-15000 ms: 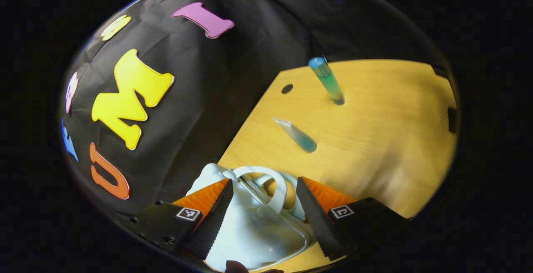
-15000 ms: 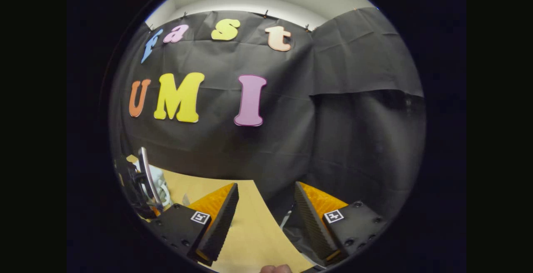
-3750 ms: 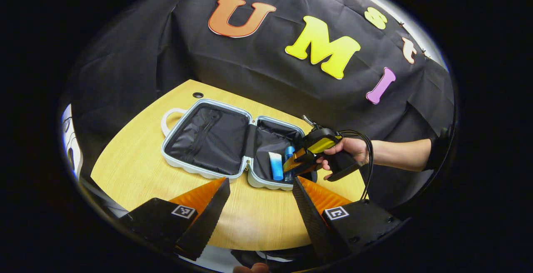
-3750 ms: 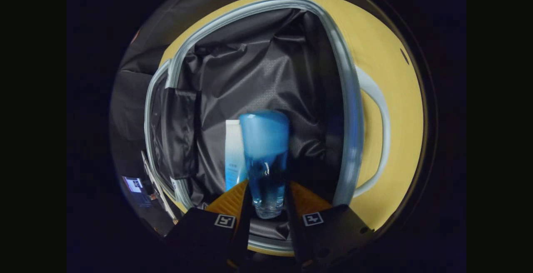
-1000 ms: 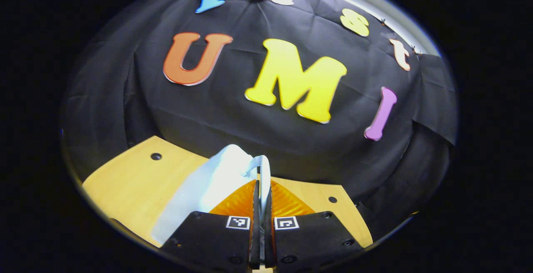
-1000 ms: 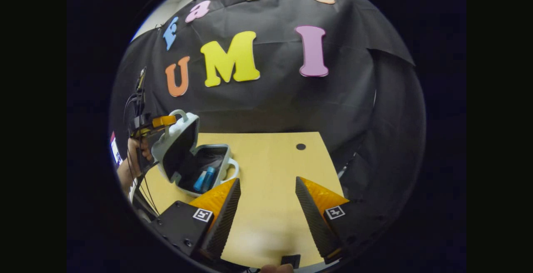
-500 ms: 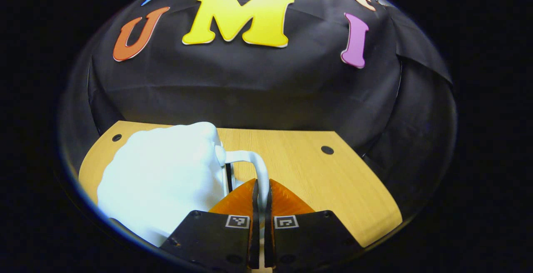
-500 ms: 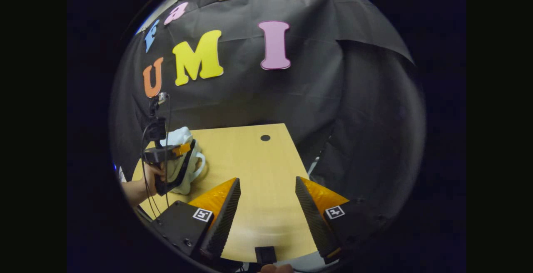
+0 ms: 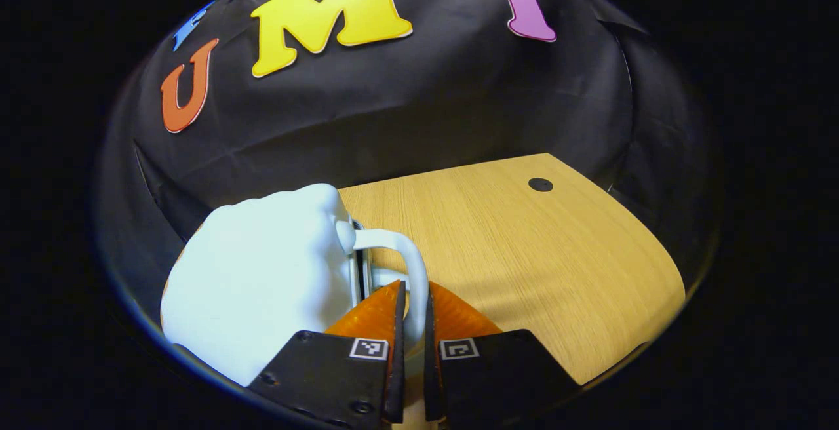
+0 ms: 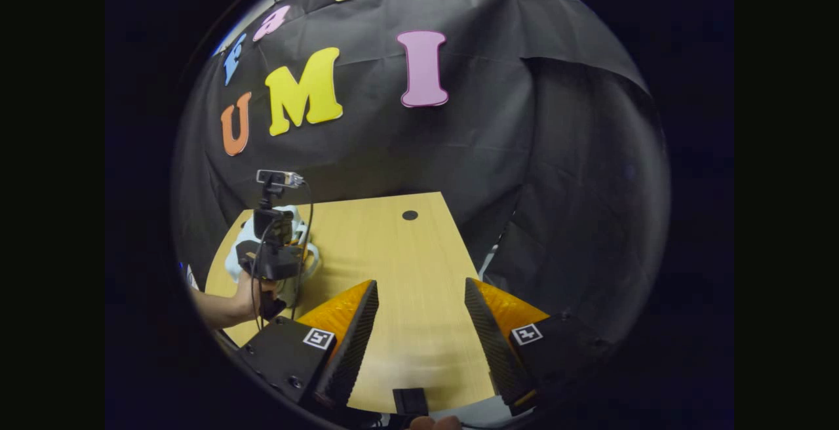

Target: First open the suitcase, pack the skin care products into it, and then close the suitcase.

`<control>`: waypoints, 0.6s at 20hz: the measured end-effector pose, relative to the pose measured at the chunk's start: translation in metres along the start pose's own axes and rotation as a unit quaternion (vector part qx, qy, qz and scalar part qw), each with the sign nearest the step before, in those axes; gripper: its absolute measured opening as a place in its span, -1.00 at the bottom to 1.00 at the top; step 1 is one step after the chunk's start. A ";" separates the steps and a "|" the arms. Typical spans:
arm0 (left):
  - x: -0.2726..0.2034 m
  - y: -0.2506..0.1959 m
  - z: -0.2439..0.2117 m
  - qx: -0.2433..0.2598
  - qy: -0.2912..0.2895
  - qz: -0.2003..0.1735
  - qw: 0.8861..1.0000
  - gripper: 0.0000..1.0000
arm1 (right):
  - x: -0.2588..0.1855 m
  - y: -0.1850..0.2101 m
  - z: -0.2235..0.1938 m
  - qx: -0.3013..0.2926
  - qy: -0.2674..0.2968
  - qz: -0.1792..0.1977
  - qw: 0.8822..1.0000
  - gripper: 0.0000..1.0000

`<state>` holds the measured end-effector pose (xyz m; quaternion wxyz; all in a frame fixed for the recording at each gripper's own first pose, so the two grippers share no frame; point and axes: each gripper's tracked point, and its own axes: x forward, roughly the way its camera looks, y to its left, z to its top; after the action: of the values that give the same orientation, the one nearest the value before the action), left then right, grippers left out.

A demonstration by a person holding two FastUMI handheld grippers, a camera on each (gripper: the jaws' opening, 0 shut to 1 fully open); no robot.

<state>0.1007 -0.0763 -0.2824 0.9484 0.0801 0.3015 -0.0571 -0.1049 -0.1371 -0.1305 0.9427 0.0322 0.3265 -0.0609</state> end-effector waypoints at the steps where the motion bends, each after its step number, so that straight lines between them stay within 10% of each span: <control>1: 0.001 -0.004 -0.004 0.001 0.003 0.003 1.000 -0.65 | 0.002 0.001 0.001 -0.002 0.000 0.002 1.000 0.59; 4: -0.011 -0.022 0.007 -0.008 -0.025 -0.018 1.000 -0.10 | 0.003 0.010 0.009 -0.019 -0.015 0.011 1.000 0.52; 6: -0.034 -0.024 0.031 -0.015 -0.063 -0.027 0.998 1.00 | 0.003 0.021 0.021 -0.035 -0.038 0.019 0.999 0.59; 12: -0.154 0.026 0.109 -0.091 -0.181 -0.007 0.979 0.96 | -0.002 0.097 0.083 -0.043 -0.140 0.087 0.985 0.58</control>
<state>0.0407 -0.0616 -0.1023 0.9901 -0.0200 0.1296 -0.0496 -0.0424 -0.0494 -0.0624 0.9814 0.0115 0.1892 0.0316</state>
